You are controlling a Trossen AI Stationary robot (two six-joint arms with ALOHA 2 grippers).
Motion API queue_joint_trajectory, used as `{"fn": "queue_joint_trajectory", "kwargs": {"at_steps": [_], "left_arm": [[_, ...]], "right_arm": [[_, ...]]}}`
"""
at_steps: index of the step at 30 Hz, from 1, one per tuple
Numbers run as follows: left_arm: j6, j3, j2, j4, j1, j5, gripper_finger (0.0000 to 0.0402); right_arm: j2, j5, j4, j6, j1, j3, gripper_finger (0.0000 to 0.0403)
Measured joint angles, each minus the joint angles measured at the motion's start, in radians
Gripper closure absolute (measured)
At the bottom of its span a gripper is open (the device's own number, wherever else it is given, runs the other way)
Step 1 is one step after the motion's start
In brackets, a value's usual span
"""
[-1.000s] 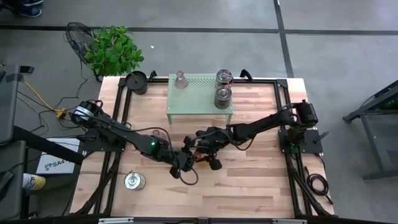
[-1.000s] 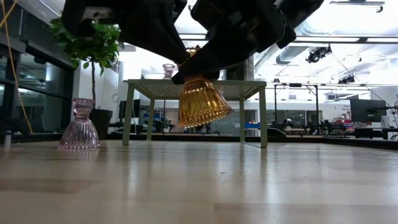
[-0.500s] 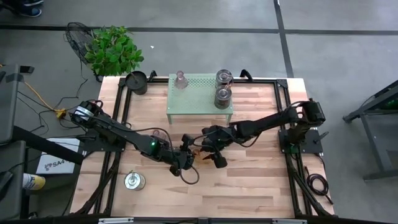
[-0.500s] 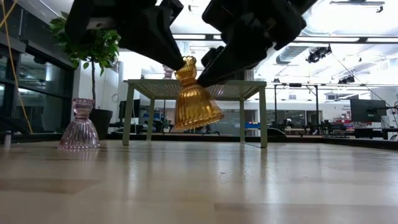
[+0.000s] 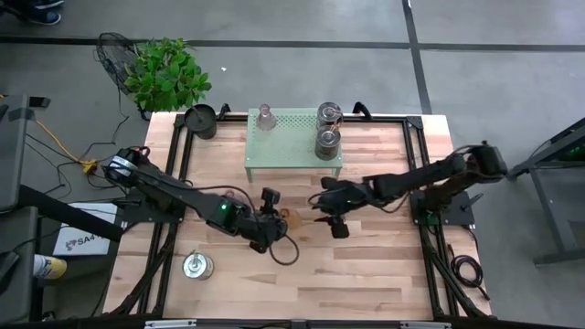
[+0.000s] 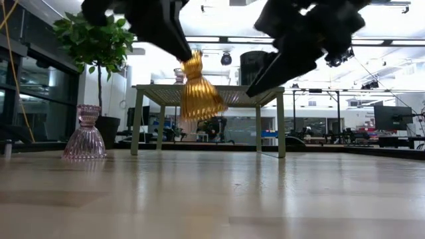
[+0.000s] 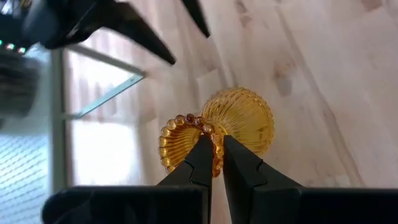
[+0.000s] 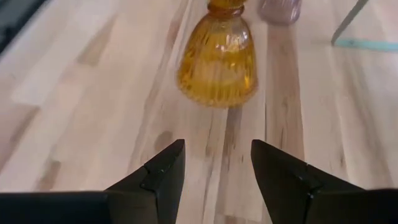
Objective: Pick & Place candle stick holders
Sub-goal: Put the yellow candle holder on the shelf
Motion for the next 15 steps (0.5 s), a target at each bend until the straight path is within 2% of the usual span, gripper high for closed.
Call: {"fn": "queue_joint_trajectory", "kwargs": {"at_steps": [7,15], "left_arm": [[-0.098,0.193,0.0,-0.25,0.028,-0.058,0.039],[-0.138,0.323,-0.001,-0.362,0.169,-0.056,0.039]], "right_arm": [[-0.137,0.0,0.223,0.08,0.003,-0.2,0.0224],[-0.19,0.001,0.287,0.124,0.005,-0.294,0.0224]]}}
